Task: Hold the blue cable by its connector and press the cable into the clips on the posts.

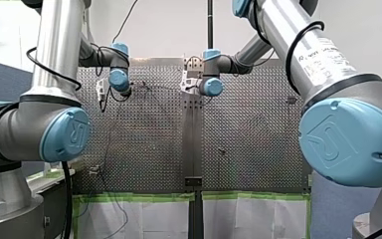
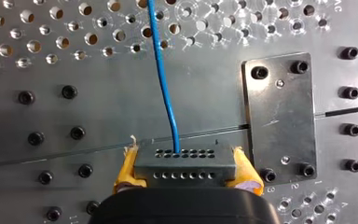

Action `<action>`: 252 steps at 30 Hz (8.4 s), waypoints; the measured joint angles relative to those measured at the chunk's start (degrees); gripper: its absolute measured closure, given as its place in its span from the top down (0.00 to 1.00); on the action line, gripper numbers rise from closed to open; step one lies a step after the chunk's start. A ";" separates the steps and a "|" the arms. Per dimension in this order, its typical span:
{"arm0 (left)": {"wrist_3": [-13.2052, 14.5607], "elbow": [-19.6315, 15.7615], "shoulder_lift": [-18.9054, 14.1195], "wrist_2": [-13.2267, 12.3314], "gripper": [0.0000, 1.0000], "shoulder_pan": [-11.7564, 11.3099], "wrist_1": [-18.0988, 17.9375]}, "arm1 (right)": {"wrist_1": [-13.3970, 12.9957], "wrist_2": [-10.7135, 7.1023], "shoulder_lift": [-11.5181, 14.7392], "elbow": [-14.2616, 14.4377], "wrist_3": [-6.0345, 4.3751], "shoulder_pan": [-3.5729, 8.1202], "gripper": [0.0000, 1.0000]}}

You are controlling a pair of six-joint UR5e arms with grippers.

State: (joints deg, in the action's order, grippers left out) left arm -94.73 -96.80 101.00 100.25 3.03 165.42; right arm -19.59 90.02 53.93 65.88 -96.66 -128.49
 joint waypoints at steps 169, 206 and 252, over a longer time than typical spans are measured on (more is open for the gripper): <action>1.97 8.21 4.05 12.87 1.00 16.94 0.36 | 0.04 -0.80 -0.09 -0.39 -2.58 0.59 0.00; 2.88 8.23 3.98 14.61 0.47 17.08 -2.15 | 0.14 -0.81 -0.26 -0.35 -2.59 0.61 0.00; 2.11 8.13 6.11 16.03 0.02 20.17 -1.06 | 4.39 0.58 -0.26 1.47 -2.36 0.71 0.00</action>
State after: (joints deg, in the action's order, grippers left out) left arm -92.62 -88.67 107.11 116.29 23.19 164.36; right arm -15.21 90.60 53.67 67.36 -99.02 -127.78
